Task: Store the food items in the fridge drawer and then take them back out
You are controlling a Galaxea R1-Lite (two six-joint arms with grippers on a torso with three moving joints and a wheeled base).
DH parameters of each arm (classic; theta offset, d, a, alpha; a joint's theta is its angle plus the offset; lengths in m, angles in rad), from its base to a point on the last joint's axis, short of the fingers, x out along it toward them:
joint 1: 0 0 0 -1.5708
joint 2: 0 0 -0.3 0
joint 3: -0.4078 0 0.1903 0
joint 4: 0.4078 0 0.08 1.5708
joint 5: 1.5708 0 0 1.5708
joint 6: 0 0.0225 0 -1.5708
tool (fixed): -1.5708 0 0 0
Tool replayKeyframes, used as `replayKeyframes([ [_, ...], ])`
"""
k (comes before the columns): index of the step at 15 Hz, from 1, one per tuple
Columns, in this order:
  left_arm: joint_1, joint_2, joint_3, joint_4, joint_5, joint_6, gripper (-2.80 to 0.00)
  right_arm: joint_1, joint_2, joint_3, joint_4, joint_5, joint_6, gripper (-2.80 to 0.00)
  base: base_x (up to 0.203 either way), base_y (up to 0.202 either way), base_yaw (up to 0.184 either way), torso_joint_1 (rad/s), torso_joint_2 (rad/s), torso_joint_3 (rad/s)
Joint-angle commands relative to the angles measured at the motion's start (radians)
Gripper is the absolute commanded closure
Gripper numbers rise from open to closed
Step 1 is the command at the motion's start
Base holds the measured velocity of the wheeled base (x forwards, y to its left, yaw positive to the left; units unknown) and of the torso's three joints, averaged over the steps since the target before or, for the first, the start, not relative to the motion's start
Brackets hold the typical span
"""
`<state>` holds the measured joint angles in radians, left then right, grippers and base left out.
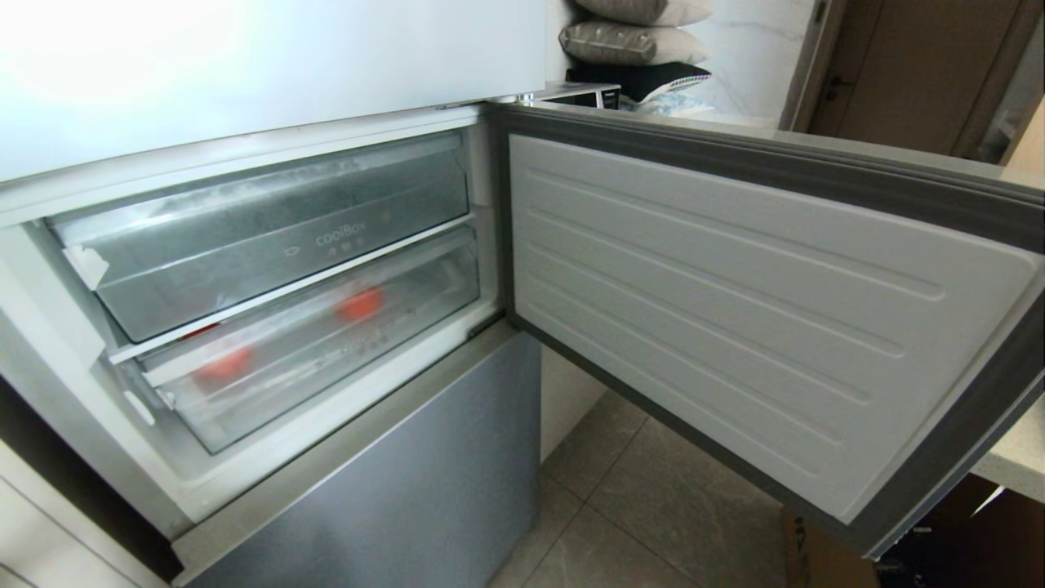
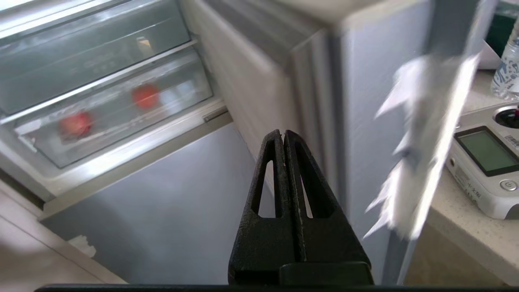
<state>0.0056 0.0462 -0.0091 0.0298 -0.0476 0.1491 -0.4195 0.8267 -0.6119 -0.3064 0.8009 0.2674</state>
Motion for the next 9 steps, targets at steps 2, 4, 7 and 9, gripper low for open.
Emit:
replayKeyframes([
  [2,0.001,-0.002,0.0,-0.001,0.0,0.001,0.0,-0.011,0.156,-0.062,-0.006,-0.016,0.001,0.0,0.0,0.0,0.0,0.0,0.0,0.0],
  [4,0.001,-0.009,0.0,-0.001,0.0,0.001,0.0,-0.034,0.206,-0.083,-0.034,-0.076,-0.001,0.0,0.0,0.0,0.0,0.0,0.0,0.0],
  [7,0.001,-0.015,0.0,-0.001,0.0,0.0,0.0,-0.062,0.226,-0.087,-0.082,-0.114,0.002,0.0,0.0,0.0,0.0,0.0,0.0,0.0],
  [9,0.001,-0.019,0.0,-0.001,0.0,0.0,0.0,-0.065,0.175,-0.071,-0.077,-0.11,0.005,0.0,0.0,0.0,0.0,0.0,0.0,0.0],
])
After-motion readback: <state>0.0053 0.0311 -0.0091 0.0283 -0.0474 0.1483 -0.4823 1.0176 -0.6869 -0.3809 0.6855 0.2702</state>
